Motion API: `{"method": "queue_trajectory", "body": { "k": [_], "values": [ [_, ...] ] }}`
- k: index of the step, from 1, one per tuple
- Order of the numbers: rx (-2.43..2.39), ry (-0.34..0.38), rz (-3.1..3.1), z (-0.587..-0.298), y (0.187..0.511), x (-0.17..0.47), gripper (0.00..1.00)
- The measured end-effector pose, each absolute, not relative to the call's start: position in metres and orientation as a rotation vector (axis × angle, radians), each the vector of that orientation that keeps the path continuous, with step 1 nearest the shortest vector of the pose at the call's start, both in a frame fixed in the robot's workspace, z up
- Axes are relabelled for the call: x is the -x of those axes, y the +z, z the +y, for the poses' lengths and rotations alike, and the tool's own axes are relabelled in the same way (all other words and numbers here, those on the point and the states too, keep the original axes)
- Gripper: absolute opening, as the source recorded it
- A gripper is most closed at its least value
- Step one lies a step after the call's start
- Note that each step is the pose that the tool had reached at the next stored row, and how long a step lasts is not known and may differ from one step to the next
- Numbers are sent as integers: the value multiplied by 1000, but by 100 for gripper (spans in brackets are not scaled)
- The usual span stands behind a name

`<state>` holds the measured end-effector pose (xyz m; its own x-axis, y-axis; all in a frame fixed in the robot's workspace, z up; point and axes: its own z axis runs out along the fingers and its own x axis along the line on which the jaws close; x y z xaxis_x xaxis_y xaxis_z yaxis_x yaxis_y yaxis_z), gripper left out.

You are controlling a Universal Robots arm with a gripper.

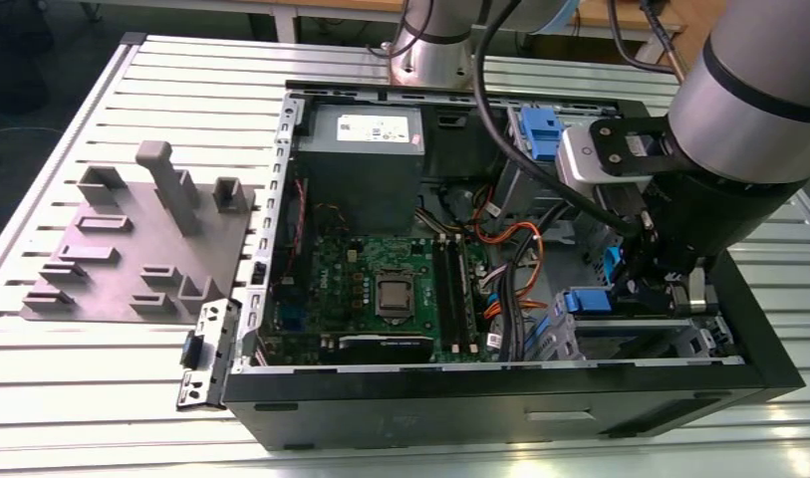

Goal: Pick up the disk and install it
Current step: 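Insert the second disk wire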

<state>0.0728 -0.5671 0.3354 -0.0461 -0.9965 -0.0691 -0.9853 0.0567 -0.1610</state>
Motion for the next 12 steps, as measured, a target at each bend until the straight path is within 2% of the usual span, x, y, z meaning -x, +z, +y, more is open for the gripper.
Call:
{"method": "queue_trajectory", "body": {
  "k": [12],
  "values": [
    [2050,-104,2159,-567,334,-77,16]
  ]
}}
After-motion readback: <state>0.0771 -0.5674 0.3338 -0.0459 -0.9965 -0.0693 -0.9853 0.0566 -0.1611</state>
